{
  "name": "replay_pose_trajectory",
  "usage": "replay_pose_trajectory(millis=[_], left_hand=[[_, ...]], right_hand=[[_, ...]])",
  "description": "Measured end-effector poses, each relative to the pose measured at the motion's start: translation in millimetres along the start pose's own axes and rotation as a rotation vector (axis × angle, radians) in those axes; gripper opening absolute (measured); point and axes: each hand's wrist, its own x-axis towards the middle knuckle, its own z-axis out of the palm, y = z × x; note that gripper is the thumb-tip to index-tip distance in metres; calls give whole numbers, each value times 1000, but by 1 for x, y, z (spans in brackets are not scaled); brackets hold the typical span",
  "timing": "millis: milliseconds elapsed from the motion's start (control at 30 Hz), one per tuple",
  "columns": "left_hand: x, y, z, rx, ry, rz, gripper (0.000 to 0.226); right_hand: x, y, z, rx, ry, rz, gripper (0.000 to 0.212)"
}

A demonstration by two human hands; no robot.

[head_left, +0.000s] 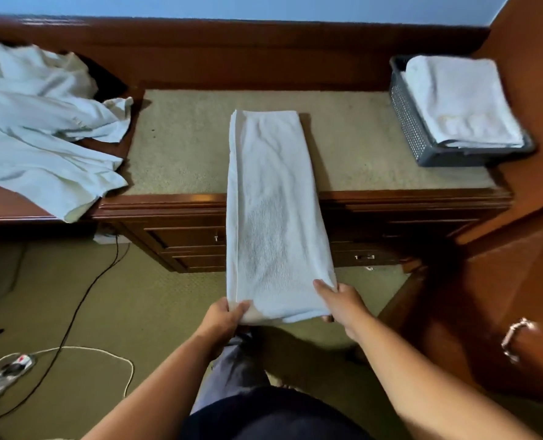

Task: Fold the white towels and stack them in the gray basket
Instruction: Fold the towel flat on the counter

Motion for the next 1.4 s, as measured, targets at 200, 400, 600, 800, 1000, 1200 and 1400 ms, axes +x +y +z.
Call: replay_pose_trajectory(millis=[200, 400, 600, 800, 1000, 1200, 1400], left_hand=[[-51, -63, 14, 13, 31, 12, 22], [-83, -75, 8, -191, 51, 110, 43], [-109, -48, -2, -397, -145, 333, 68], [-122, 25, 1, -501, -155, 417, 24], [-76, 121, -17, -518, -180, 559, 51], [11, 225, -41, -184, -128, 666, 43], [114, 314, -42, 184, 186, 579, 14]], right_hand=[[-47, 62, -20, -22, -60, 76, 29], [-76, 70, -19, 72, -56, 17, 27], [-93, 29, -22, 291, -32, -196, 52], [-82, -31, -32, 422, -21, -316, 13], [-32, -114, -26, 634, -60, -354, 10], [63, -208, -21, 527, -157, -394, 30], [176, -266, 0, 163, 269, -307, 25]])
